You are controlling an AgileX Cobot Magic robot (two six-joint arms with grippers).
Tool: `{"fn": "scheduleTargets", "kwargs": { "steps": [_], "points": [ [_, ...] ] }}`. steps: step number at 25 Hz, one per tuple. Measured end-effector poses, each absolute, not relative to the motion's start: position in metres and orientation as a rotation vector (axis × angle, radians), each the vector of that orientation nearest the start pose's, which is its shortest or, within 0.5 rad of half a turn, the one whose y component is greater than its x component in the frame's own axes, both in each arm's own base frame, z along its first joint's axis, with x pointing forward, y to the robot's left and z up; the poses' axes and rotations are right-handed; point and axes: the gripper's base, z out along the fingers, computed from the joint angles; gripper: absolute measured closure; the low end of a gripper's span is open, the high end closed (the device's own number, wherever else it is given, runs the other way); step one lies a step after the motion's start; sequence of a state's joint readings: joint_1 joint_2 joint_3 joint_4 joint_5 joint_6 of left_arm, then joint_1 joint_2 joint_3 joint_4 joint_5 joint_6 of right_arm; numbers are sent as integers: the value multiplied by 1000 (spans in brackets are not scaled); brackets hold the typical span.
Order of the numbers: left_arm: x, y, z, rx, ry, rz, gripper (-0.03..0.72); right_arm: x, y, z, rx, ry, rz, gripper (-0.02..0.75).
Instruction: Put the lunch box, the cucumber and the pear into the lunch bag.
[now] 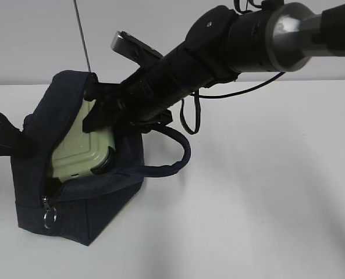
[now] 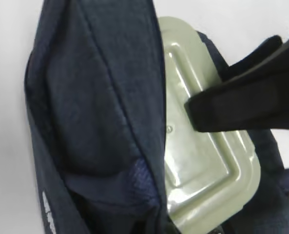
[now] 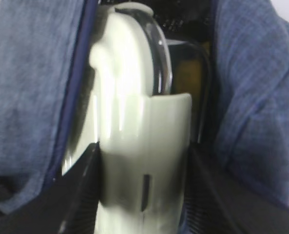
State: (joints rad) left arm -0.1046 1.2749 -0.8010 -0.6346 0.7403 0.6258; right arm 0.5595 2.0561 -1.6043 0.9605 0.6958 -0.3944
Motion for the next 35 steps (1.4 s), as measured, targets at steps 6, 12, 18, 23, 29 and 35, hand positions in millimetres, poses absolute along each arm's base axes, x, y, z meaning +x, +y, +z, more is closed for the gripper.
{"fn": "scheduleTargets", "kwargs": {
  "steps": [6,12,18,23,29,35],
  "points": [
    [233,-61,259,447,2509,-521,685,366,292,246,-533,2461,1168,193],
    [233,-61,259,448,2510,-520,685,361,277,263,-659,2462,1009,214],
    [233,-61,259,448,2510,-520,685,358,265,279,-709,2456,844,239],
    [233,-61,259,448,2510,-520,685,362,264,268,-681,2510,798,259],
    [233,-61,259,448,2510,-520,685,371,269,234,-663,2593,794,379],
    [234,-61,258,449,2514,-522,685,371,262,237,-684,2587,691,715]
  ]
}}
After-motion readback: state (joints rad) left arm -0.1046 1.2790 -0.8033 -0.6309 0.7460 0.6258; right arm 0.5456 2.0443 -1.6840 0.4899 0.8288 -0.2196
